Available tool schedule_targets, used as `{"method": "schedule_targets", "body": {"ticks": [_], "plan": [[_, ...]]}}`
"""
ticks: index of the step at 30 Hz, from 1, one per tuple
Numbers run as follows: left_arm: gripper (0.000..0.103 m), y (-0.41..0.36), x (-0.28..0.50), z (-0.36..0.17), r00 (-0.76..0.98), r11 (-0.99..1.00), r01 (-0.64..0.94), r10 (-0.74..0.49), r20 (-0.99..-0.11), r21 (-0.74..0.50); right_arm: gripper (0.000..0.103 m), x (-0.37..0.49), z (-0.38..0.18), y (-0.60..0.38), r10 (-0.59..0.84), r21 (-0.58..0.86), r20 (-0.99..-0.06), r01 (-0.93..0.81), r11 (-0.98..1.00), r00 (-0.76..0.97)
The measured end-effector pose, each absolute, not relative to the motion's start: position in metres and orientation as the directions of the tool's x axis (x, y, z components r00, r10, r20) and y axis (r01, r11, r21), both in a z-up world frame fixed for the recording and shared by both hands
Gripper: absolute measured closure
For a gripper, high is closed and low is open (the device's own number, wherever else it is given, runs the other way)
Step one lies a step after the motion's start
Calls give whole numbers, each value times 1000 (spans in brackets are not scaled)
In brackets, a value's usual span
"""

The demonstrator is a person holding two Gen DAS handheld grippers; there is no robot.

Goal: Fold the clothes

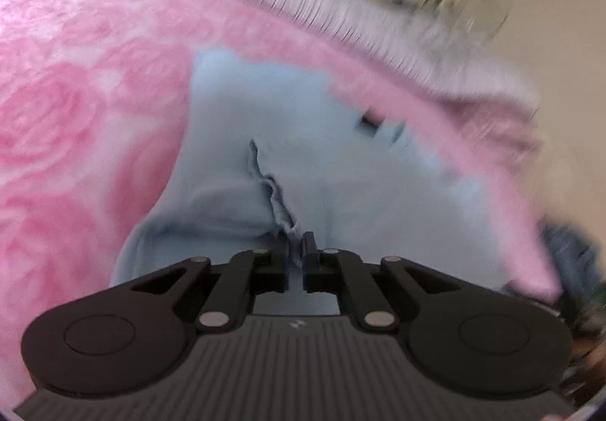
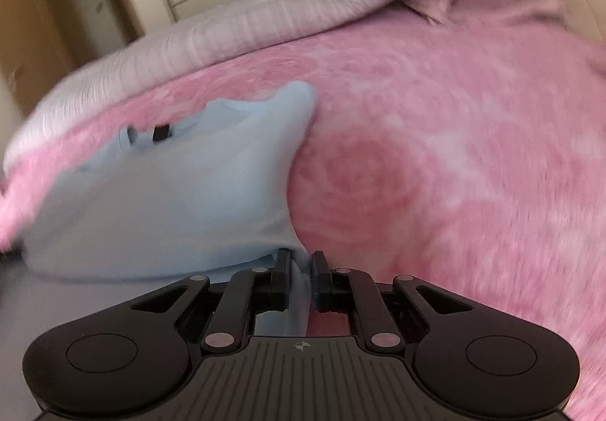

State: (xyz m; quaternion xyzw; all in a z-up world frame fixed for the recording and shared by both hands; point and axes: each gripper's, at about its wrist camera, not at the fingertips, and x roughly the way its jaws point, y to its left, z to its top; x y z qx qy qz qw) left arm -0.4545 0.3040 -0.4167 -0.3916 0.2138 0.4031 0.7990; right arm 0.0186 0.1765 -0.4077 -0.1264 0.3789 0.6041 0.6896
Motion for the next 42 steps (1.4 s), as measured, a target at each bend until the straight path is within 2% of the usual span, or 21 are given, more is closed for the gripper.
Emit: {"method": "schedule_targets", "body": {"ticks": [3, 5, 7, 9, 11, 13, 14, 17, 18, 25, 27, 29, 34, 37, 42], "plan": [[93, 307, -464, -407, 585, 336, -811, 479, -654, -479, 83, 24, -398, 178, 704, 304, -707, -926, 223, -62], [82, 311, -469, -392, 580, 333, -815, 503, -642, -475, 76, 28, -389, 179, 680, 292, -729, -934, 208, -76], [77, 318, -471, -375, 581, 351, -813, 519, -627, -464, 72, 34, -379, 178, 664, 273, -744, -941, 199, -75], [62, 331, -469, -369, 579, 351, -815, 517, -630, -461, 69, 44, -372, 179, 682, 312, -725, -929, 197, -99], [58, 349, -460, -379, 567, 319, -824, 484, -667, -468, 67, 51, -369, 183, 699, 341, -707, -917, 206, -106], [60, 368, -451, -388, 553, 286, -833, 449, -701, -474, 66, 55, -367, 191, 710, 342, -698, -915, 212, -97], [65, 375, -447, -392, 548, 276, -837, 438, -713, -473, 66, 56, -366, 196, 714, 341, -694, -916, 213, -92], [92, 364, -443, -389, 541, 323, -841, 482, -689, -435, 66, 64, -369, 209, 726, 380, -679, -898, 220, -109], [94, 361, -441, -389, 539, 338, -842, 496, -680, -421, 66, 68, -370, 213, 737, 400, -666, -890, 221, -116], [95, 338, -431, -383, 528, 430, -846, 588, -612, -316, 67, 78, -360, 257, 785, 384, -605, -912, 145, -130], [95, 335, -429, -385, 511, 435, -854, 600, -616, -284, 69, 72, -362, 277, 788, 362, -595, -928, 85, -160], [95, 332, -426, -387, 493, 440, -862, 612, -619, -252, 87, 66, -371, 297, 776, 329, -610, -942, 60, -163], [94, 335, -431, -405, 470, 421, -872, 583, -663, -249, 103, 65, -415, 335, 703, 247, -702, -965, 86, -117], [94, 339, -436, -404, 482, 413, -868, 570, -665, -276, 103, 78, -415, 338, 713, 312, -689, -942, 126, -133], [92, 350, -436, -383, 503, 418, -859, 585, -637, -295, 103, 79, -395, 329, 756, 301, -644, -947, 109, -118]]}}
